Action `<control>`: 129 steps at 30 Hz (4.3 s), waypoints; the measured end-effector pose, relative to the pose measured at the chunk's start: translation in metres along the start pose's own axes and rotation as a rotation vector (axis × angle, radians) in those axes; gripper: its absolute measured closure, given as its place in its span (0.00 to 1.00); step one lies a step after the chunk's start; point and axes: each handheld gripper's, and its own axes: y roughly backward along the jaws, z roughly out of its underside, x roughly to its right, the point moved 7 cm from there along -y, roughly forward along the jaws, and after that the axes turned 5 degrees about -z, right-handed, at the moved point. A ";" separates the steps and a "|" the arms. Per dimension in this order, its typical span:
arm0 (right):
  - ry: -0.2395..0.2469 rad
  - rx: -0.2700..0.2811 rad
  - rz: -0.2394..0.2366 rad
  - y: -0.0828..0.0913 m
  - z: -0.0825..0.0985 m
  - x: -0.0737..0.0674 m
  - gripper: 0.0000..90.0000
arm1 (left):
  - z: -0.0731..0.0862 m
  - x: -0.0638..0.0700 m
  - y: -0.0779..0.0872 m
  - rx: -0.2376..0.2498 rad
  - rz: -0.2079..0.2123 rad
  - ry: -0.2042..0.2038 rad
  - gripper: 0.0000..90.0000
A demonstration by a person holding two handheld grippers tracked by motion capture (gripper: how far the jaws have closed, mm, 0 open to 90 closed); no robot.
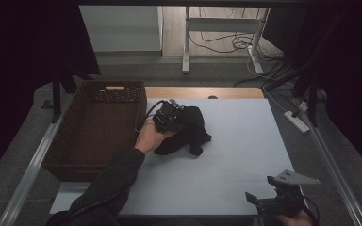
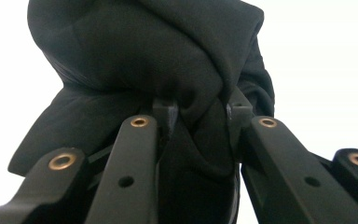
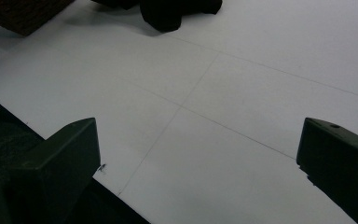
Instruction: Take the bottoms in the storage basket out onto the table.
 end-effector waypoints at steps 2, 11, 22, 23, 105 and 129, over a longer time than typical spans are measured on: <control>0.000 0.000 0.000 0.000 0.000 0.000 0.00 | 0.002 0.001 -0.006 -0.009 0.006 0.003 0.80; 0.001 0.001 0.000 0.000 0.000 0.000 0.00 | 0.011 0.004 -0.029 -0.049 -0.012 0.018 0.78; 0.000 -0.001 -0.001 0.000 0.000 0.000 0.00 | 0.019 0.003 -0.051 -0.082 -0.038 0.027 0.75; 0.000 -0.001 0.000 0.000 0.000 0.000 0.00 | 0.020 0.003 -0.053 -0.085 -0.044 0.025 0.74; 0.005 -0.011 -0.008 0.000 0.001 -0.002 0.00 | 0.014 0.026 -0.046 0.111 0.012 -0.022 0.00; 0.003 -0.011 -0.006 -0.001 0.001 -0.001 0.00 | 0.030 0.041 -0.022 0.162 0.049 -0.047 0.00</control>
